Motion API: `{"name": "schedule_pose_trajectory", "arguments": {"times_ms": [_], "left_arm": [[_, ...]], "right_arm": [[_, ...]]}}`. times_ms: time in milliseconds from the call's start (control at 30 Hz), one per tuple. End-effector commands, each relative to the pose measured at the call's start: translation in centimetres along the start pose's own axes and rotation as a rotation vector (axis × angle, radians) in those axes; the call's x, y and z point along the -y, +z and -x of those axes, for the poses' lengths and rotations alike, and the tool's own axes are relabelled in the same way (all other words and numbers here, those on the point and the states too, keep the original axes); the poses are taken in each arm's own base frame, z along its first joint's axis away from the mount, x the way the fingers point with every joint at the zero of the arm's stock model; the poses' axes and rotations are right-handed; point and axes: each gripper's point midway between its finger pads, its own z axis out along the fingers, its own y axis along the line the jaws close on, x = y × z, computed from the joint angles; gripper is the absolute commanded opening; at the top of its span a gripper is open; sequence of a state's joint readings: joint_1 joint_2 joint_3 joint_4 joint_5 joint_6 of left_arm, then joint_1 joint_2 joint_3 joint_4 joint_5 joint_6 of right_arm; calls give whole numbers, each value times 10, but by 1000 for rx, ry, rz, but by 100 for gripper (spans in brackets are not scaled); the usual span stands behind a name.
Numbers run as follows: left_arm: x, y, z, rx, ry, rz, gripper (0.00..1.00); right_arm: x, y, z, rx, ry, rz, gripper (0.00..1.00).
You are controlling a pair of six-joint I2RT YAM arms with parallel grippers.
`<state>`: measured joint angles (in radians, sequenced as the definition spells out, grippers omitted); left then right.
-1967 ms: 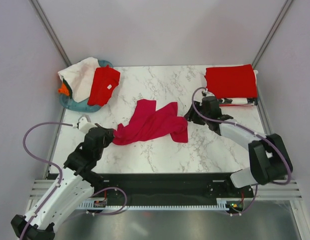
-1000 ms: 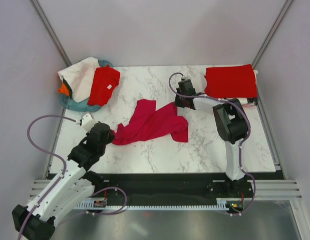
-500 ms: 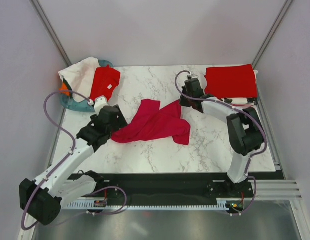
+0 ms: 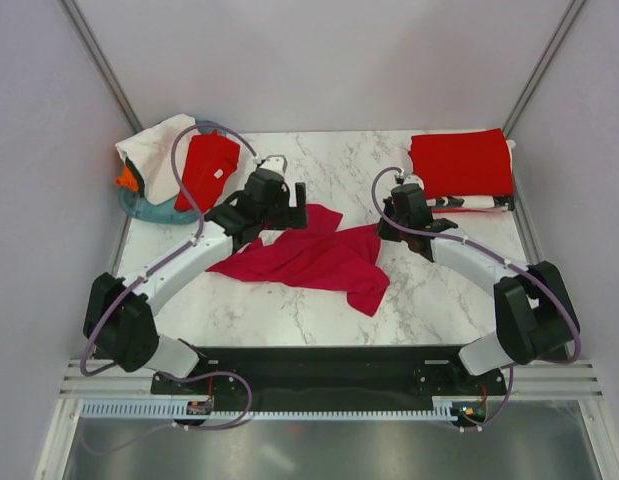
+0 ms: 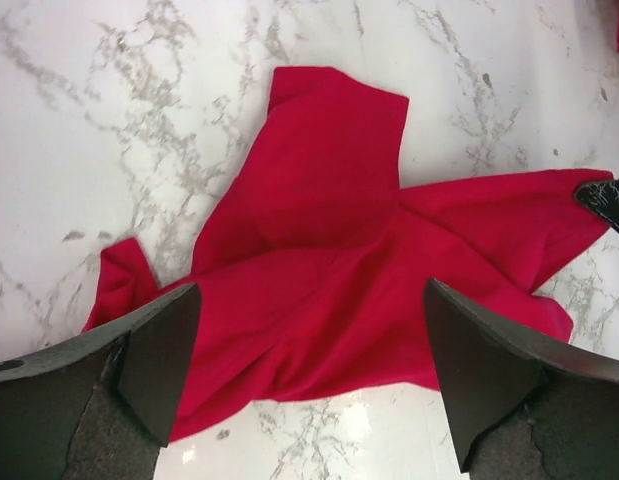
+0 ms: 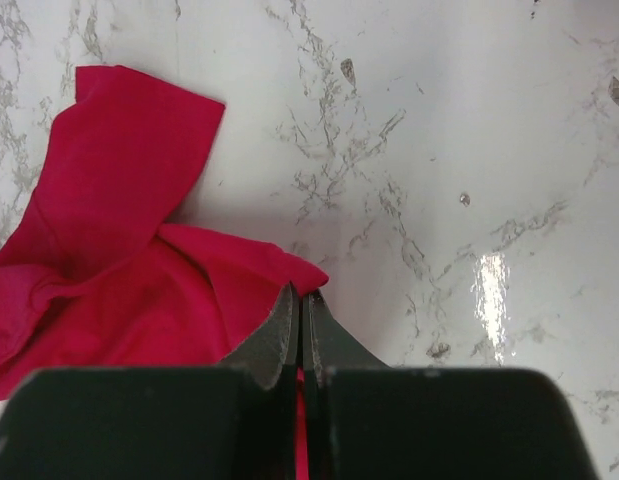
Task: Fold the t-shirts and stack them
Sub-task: Flatten the tshirt out
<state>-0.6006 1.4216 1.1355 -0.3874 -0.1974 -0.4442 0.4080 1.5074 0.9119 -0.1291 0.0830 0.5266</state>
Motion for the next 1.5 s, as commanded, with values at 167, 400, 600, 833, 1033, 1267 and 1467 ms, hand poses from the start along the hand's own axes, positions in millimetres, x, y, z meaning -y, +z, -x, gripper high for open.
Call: {"name": "schedule_pose_trajectory", "arguments": {"times_ms": [167, 400, 600, 833, 1033, 1267, 1467], "left_arm": [[53, 48, -14, -81, 201, -215, 95], [79, 82, -45, -137, 345, -281, 93], [75, 94, -65, -186, 353, -272, 88], [64, 117, -66, -203, 312, -161, 56], [56, 128, -64, -250, 325, -112, 2], [54, 93, -10, -172, 179, -208, 2], [53, 34, 77, 5, 71, -311, 2]], "right_arm": [[8, -22, 11, 73, 26, -23, 0], [3, -26, 11, 78, 77, 2, 0], [2, -21, 7, 70, 96, 10, 0], [0, -20, 8, 84, 101, 20, 0], [3, -21, 17, 107, 114, -2, 0], [6, -17, 33, 126, 189, -22, 0], [8, -26, 85, 208, 232, -17, 0]]}}
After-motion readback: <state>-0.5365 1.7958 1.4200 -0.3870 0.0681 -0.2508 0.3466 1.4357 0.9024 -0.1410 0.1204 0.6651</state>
